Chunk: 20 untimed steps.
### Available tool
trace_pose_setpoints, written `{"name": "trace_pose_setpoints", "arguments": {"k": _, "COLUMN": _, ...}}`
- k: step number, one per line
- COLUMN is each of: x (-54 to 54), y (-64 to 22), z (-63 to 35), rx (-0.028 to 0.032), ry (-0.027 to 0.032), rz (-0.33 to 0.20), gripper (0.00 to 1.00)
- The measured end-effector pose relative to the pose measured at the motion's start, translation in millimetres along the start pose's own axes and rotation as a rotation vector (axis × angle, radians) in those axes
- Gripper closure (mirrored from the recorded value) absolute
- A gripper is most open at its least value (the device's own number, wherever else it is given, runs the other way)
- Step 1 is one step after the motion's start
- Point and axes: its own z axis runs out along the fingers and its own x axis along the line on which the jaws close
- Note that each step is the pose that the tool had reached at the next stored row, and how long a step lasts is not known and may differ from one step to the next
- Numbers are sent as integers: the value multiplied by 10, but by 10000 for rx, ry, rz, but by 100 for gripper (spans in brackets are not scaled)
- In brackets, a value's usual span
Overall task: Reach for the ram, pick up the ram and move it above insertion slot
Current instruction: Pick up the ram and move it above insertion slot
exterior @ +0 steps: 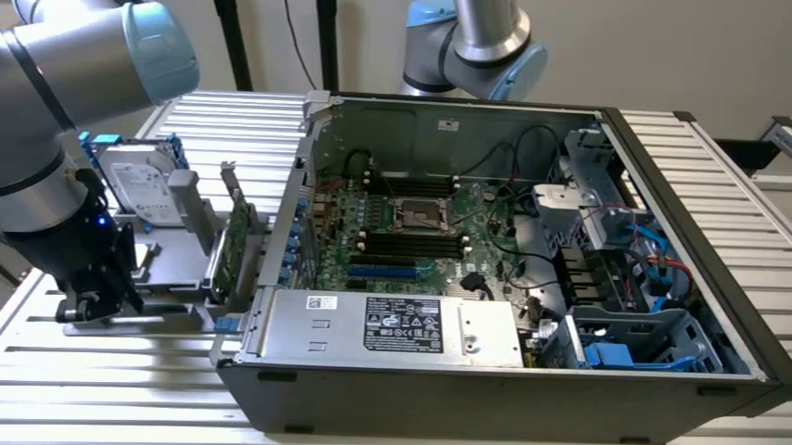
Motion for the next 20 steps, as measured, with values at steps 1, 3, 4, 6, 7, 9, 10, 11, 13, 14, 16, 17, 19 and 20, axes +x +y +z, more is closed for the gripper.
{"name": "trace_pose_setpoints", "arguments": {"k": 1, "x": 0, "y": 0, "z": -25, "rx": 0, "ry": 0, "rz": 9, "gripper": 87}}
{"name": "trace_pose_setpoints", "arguments": {"k": 3, "x": -1, "y": -1, "z": -93, "rx": -1, "ry": 0, "rz": 22, "gripper": 87}}
{"name": "trace_pose_setpoints", "arguments": {"k": 4, "x": -2, "y": -1, "z": -134, "rx": 0, "ry": -1, "rz": 27, "gripper": 87}}
{"name": "trace_pose_setpoints", "arguments": {"k": 6, "x": -4, "y": -1, "z": -222, "rx": -3, "ry": -1, "rz": 33, "gripper": 87}}
{"name": "trace_pose_setpoints", "arguments": {"k": 7, "x": -4, "y": -2, "z": -268, "rx": -2, "ry": -1, "rz": 34, "gripper": 87}}
{"name": "trace_pose_setpoints", "arguments": {"k": 9, "x": -5, "y": -3, "z": -361, "rx": -2, "ry": -1, "rz": 35, "gripper": 87}}
{"name": "trace_pose_setpoints", "arguments": {"k": 10, "x": -6, "y": -3, "z": -406, "rx": -1, "ry": -1, "rz": 37, "gripper": 87}}
{"name": "trace_pose_setpoints", "arguments": {"k": 11, "x": -6, "y": -3, "z": -446, "rx": -3, "ry": 0, "rz": 40, "gripper": 87}}
{"name": "trace_pose_setpoints", "arguments": {"k": 13, "x": -7, "y": -4, "z": -516, "rx": -2, "ry": -1, "rz": 44, "gripper": 87}}
{"name": "trace_pose_setpoints", "arguments": {"k": 14, "x": -8, "y": -4, "z": -549, "rx": -2, "ry": -1, "rz": 45, "gripper": 87}}
{"name": "trace_pose_setpoints", "arguments": {"k": 16, "x": -9, "y": -5, "z": -631, "rx": -2, "ry": -1, "rz": 47, "gripper": 87}}
{"name": "trace_pose_setpoints", "arguments": {"k": 17, "x": -10, "y": -5, "z": -675, "rx": -1, "ry": -1, "rz": 48, "gripper": 87}}
{"name": "trace_pose_setpoints", "arguments": {"k": 19, "x": -14, "y": -7, "z": -766, "rx": -3, "ry": 1, "rz": 45, "gripper": 87}}
{"name": "trace_pose_setpoints", "arguments": {"k": 20, "x": -21, "y": -8, "z": -811, "rx": -2, "ry": -1, "rz": 46, "gripper": 87}}
